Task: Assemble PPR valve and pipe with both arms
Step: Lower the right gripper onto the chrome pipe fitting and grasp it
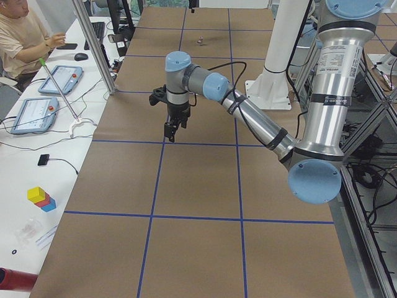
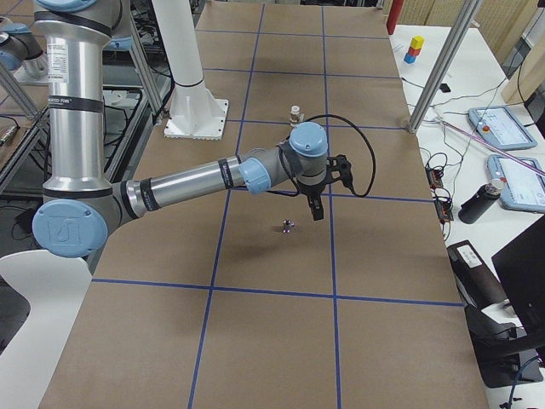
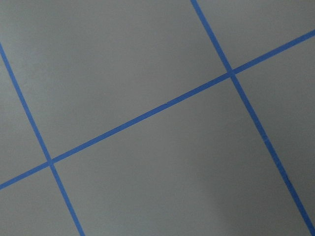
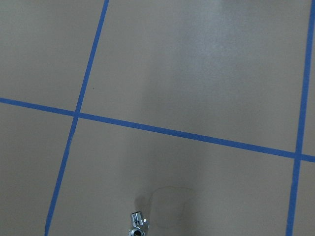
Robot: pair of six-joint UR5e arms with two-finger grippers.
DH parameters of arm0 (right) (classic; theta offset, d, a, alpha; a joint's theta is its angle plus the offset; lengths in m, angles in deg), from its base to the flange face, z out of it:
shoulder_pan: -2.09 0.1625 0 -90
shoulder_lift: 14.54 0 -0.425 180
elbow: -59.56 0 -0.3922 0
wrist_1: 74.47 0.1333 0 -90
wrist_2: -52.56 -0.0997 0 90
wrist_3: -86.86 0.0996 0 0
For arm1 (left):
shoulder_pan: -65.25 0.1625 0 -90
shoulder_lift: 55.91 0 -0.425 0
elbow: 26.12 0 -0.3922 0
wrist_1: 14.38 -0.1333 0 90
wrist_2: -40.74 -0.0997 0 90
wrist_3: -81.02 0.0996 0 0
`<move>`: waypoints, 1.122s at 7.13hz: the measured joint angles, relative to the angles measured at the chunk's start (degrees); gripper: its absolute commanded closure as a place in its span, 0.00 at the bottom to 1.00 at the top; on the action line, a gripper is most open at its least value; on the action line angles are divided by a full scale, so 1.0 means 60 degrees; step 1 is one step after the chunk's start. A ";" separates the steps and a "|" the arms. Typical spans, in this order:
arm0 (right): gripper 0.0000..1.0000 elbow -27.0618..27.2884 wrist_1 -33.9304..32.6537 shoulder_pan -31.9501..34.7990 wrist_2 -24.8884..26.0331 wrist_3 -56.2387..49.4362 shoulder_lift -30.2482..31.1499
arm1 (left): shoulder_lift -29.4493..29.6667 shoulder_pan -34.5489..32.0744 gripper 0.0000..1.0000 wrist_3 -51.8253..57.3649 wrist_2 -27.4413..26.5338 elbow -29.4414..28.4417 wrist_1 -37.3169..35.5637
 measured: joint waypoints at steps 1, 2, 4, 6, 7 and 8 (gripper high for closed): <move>0.00 -0.0039 0.0237 -0.0651 0.0375 0.0068 0.0027 | -0.0295 -0.0189 0.00 0.0045 0.0000 -0.0168 0.0186; 0.00 -0.0172 0.0346 -0.1225 0.0844 0.0091 0.0067 | -0.0557 -0.0363 0.00 0.0070 0.0012 -0.0396 0.0657; 0.00 -0.0479 0.0405 -0.1985 0.1283 0.0109 0.0077 | -0.0811 -0.0453 0.00 0.0070 0.0021 -0.0612 0.1245; 0.00 -0.0636 0.0406 -0.2423 0.1360 0.0115 0.0090 | -0.0832 -0.0454 0.00 0.0069 0.0022 -0.0641 0.1341; 0.00 -0.0738 0.0412 -0.2552 0.1438 0.0115 0.0097 | -0.0833 -0.0451 0.00 0.0068 0.0022 -0.0642 0.1355; 0.00 -0.0810 0.0415 -0.2646 0.1547 0.0115 0.0102 | -0.0833 -0.0448 0.00 0.0071 0.0026 -0.0639 0.1360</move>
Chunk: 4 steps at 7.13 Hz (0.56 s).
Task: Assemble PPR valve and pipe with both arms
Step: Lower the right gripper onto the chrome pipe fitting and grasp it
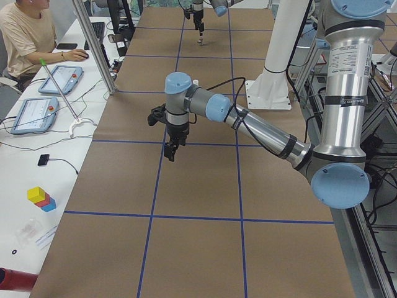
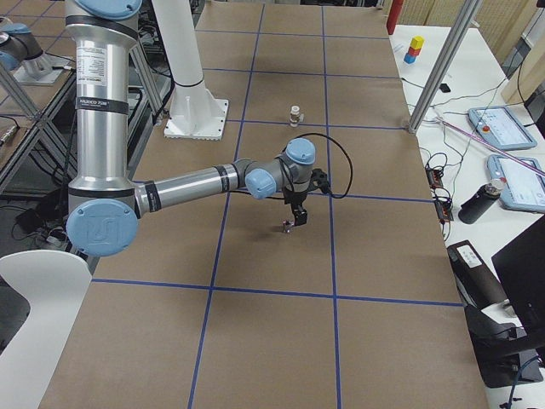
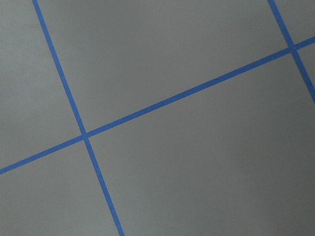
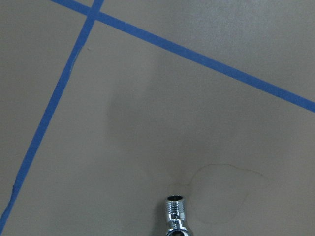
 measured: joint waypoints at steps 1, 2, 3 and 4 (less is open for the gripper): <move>0.00 -0.0068 0.0075 -0.0077 0.0087 0.0003 0.0032 | 0.0000 -0.0001 0.00 0.0007 0.0006 0.0008 0.0002; 0.00 -0.0231 0.0496 -0.0141 0.0154 0.0033 0.0126 | 0.0000 0.0000 0.00 0.0010 0.0009 0.0014 0.0002; 0.00 -0.0543 0.1304 -0.0234 0.0203 0.0338 0.0240 | 0.0001 0.0000 0.00 0.0011 0.0011 0.0015 0.0003; 0.00 -0.0789 0.2030 -0.0414 0.0281 0.0899 0.0298 | -0.0002 0.0000 0.00 0.0015 0.0011 0.0012 0.0003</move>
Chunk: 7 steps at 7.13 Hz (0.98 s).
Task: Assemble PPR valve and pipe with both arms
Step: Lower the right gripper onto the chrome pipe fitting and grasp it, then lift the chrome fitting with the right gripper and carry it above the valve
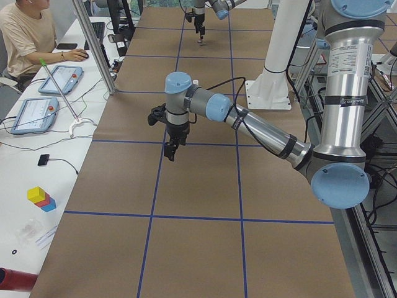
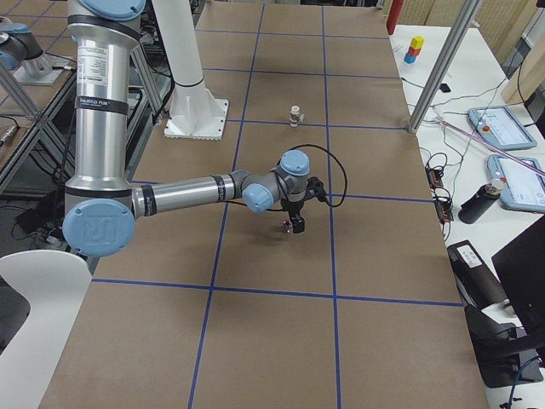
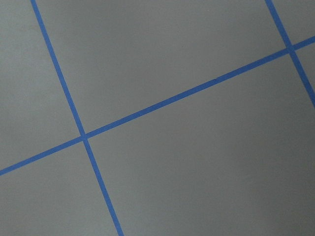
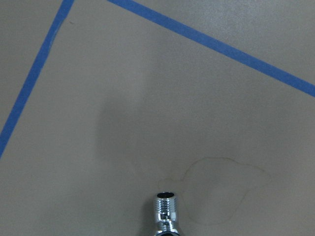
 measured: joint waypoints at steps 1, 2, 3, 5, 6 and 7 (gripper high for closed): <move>0.02 -0.0109 0.0379 -0.0185 0.0104 0.0324 0.0020 | -0.0006 0.0000 0.00 0.0006 0.0000 -0.0013 0.0000; 0.12 -0.0147 0.0522 -0.0280 0.0165 0.0448 0.0043 | -0.0010 0.0000 0.00 0.0009 0.0000 -0.0020 0.0000; 0.24 -0.0157 0.0571 -0.0318 0.0207 0.0489 0.0101 | -0.0009 0.0000 0.00 0.0010 0.0000 -0.0020 0.0000; 0.34 -0.0164 0.0591 -0.0331 0.0228 0.0503 0.0236 | -0.0008 0.0000 0.00 0.0011 0.0000 -0.0019 0.0014; 0.34 -0.0163 0.0593 -0.0337 0.0227 0.0498 0.0271 | -0.0009 0.0000 0.00 0.0011 0.0000 -0.0022 0.0039; 0.41 -0.0164 0.0593 -0.0339 0.0224 0.0491 0.0284 | -0.0012 -0.0002 0.00 0.0011 0.0000 -0.0022 0.0051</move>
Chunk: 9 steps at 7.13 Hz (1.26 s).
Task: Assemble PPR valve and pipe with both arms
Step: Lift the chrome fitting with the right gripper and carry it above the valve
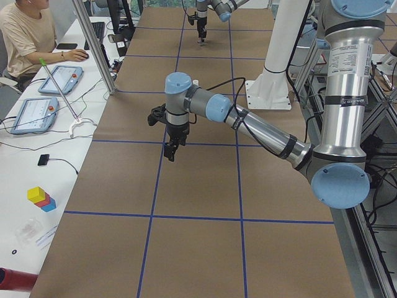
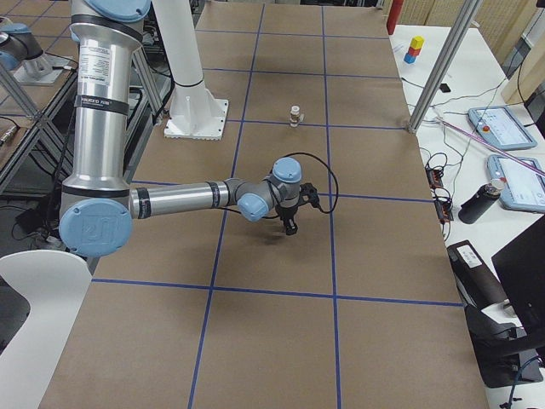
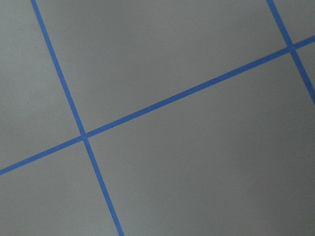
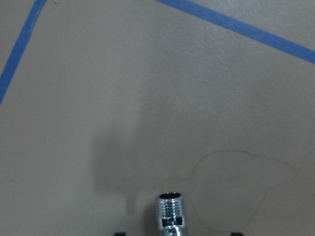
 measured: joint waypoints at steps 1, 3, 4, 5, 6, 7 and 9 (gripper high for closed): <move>0.69 0.0000 -0.0003 -0.0003 -0.0007 -0.0004 0.0001 | 0.0000 -0.0002 0.00 0.0000 0.0000 0.0000 0.0005; 1.00 0.0033 -0.0012 -0.0003 -0.0035 0.0010 -0.0009 | 0.0000 -0.0001 0.00 0.0000 0.0000 -0.0007 0.0007; 1.00 0.0084 -0.0014 -0.0001 -0.0072 0.0014 -0.0023 | 0.0000 0.0002 0.00 0.0000 0.0000 -0.0011 0.0008; 1.00 0.0149 -0.0017 0.0005 -0.0104 0.0016 -0.0049 | -0.0005 0.0002 0.00 0.0000 0.0000 -0.0012 0.0008; 1.00 0.0241 -0.0037 0.0009 -0.0128 0.0020 -0.0085 | -0.0028 0.0002 0.00 0.0000 0.0000 -0.0010 0.0008; 1.00 0.0372 -0.0083 0.0010 -0.0134 0.0044 -0.0130 | -0.0066 0.0002 0.00 0.0000 0.0000 -0.0008 0.0008; 1.00 0.0571 -0.0217 0.0018 -0.0130 0.0838 -0.0625 | -0.0141 -0.0005 0.00 -0.0006 0.0004 -0.0005 0.0012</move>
